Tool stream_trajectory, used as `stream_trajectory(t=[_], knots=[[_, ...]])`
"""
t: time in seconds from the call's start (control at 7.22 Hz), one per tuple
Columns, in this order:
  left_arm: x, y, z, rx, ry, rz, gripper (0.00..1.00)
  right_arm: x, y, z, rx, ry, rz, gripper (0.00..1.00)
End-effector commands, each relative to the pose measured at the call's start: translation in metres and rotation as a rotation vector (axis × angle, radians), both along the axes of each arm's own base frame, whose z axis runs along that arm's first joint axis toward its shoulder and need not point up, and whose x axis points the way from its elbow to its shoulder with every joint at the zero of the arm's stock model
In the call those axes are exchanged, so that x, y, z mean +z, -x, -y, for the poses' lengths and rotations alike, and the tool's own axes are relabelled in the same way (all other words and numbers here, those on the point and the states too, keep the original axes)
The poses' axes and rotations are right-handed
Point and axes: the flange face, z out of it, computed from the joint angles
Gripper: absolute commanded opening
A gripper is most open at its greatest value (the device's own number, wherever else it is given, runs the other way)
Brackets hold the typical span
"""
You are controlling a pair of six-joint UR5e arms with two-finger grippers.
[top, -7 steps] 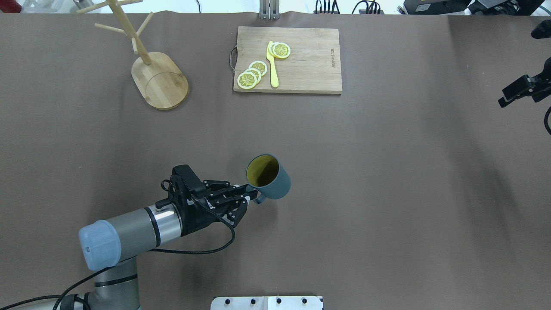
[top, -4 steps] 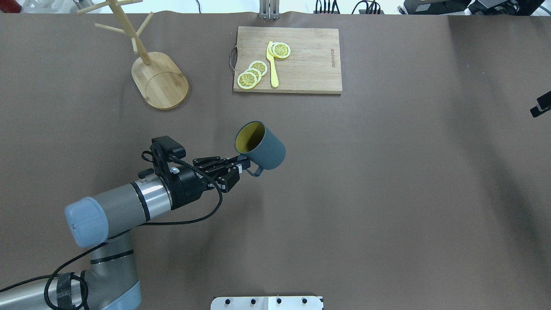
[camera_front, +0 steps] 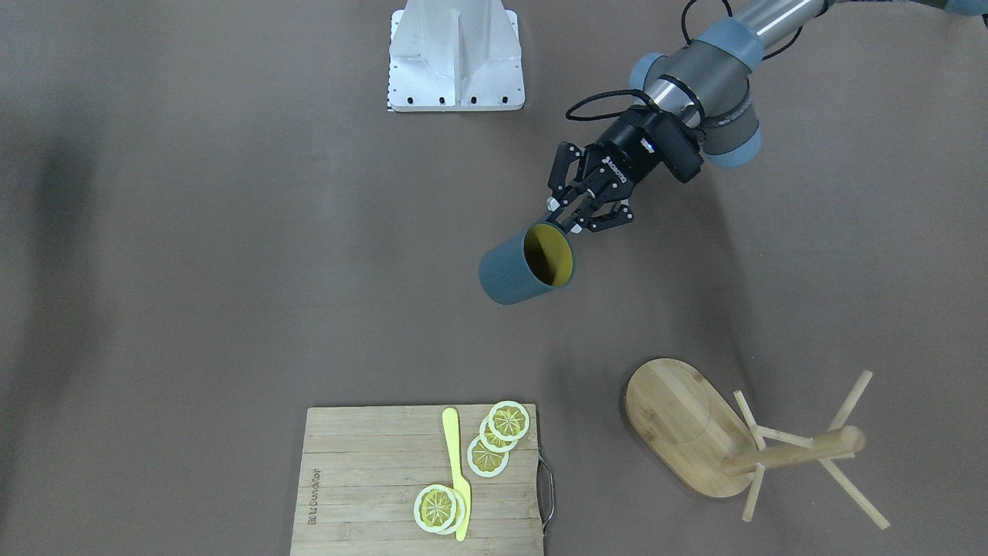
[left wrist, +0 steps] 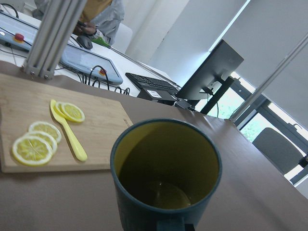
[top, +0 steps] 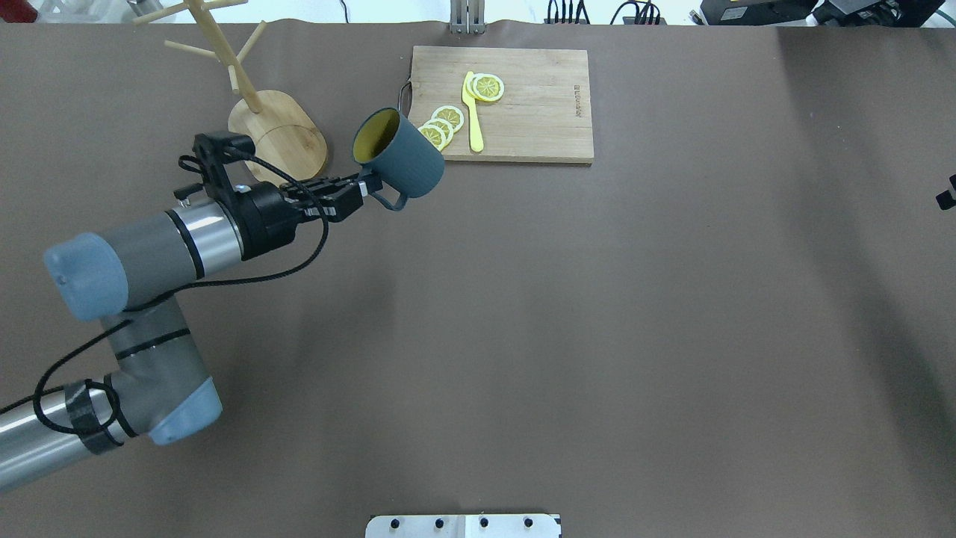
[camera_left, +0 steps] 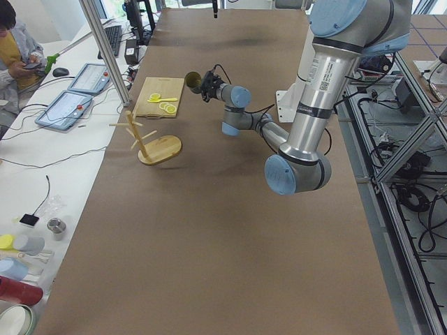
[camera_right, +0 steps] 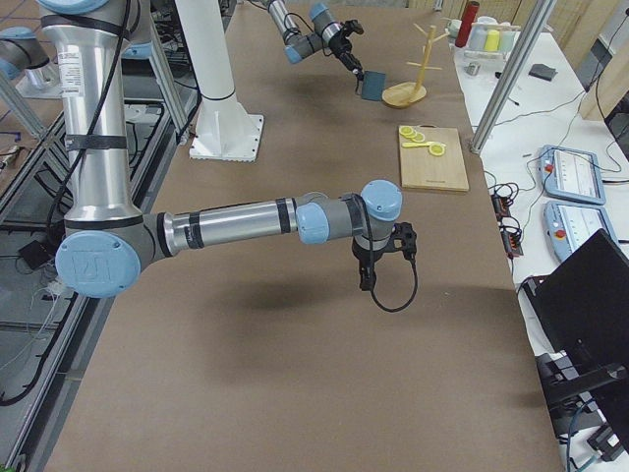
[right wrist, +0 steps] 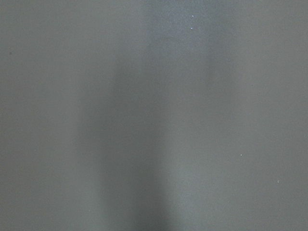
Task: Hang cup on storage rack
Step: 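Carry the mug with the left gripper up to the wooden rack's peg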
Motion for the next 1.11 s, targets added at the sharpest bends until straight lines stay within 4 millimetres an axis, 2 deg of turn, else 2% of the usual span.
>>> stream_trajectory(t=[0.0, 0.14, 0.28, 0.42, 0.83, 0.97], knots=[[0.012, 0.037, 0.072, 0.033, 0.1, 0.0, 0.0, 0.001, 0.0, -0.002, 0.0, 0.002, 0.001, 1.0], [0.016, 0.045, 0.097, 0.055, 0.2, -0.038, 0.0, 0.001, 0.0, -0.002, 0.001, 0.003, 0.001, 1.0], [0.023, 0.067, 0.122, 0.094, 0.273, -0.053, 0.0, -0.001, 0.0, -0.001, 0.001, 0.0, 0.001, 1.0], [0.03, 0.08, 0.131, 0.13, 0.377, -0.103, 0.0, -0.002, 0.0, 0.0, 0.001, -0.003, 0.002, 1.0], [0.026, 0.098, 0.146, 0.145, 0.562, -0.258, 0.0, -0.008, 0.0, -0.001, 0.002, -0.014, 0.003, 1.0], [0.026, 0.101, 0.144, 0.174, 0.629, -0.341, 0.0, -0.008, 0.0, -0.001, 0.002, -0.014, 0.004, 1.0]])
